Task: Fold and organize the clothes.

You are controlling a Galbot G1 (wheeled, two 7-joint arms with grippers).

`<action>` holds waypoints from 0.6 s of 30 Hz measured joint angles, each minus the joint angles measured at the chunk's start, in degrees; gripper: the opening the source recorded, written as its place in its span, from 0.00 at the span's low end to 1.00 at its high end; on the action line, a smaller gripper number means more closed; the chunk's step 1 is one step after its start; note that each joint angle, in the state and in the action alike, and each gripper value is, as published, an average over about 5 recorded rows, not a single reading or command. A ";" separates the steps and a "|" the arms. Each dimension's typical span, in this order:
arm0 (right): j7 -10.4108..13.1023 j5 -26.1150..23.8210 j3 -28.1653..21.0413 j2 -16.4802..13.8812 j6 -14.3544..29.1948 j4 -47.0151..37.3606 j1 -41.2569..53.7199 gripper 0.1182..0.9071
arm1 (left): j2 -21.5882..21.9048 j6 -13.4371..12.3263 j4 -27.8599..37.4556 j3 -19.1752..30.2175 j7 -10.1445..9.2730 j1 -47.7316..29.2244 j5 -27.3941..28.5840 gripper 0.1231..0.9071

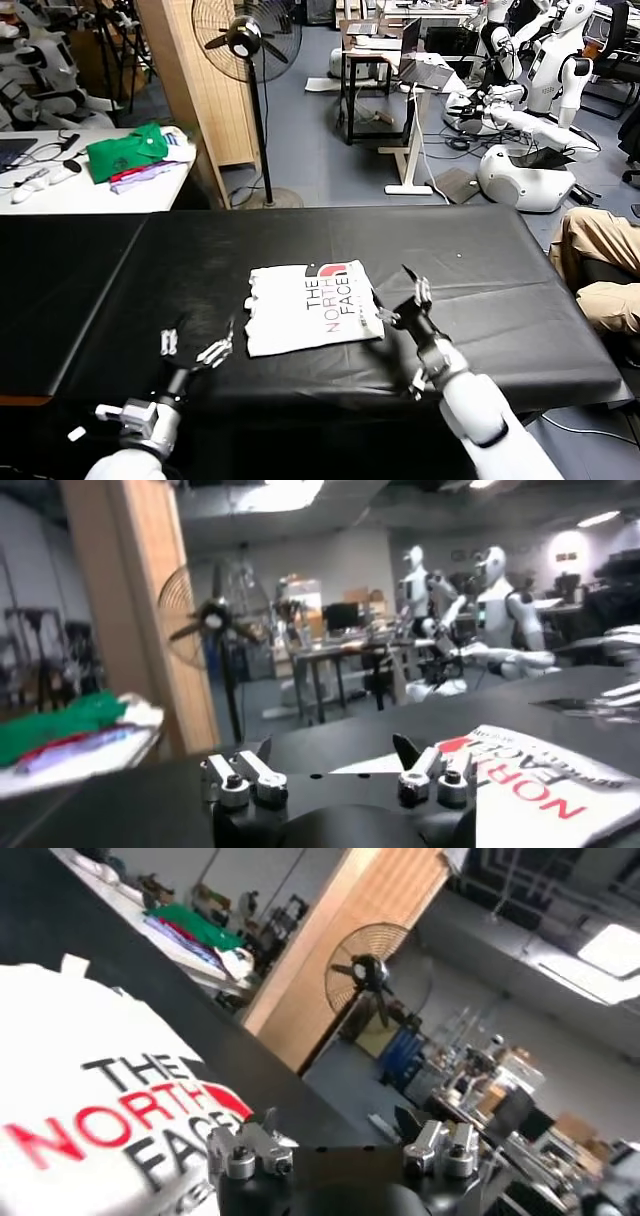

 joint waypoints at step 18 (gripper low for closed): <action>21.17 8.89 4.60 7.48 -2.21 23.35 -40.03 0.86 | 1.28 3.65 -8.43 -8.94 -4.77 22.84 -8.74 0.86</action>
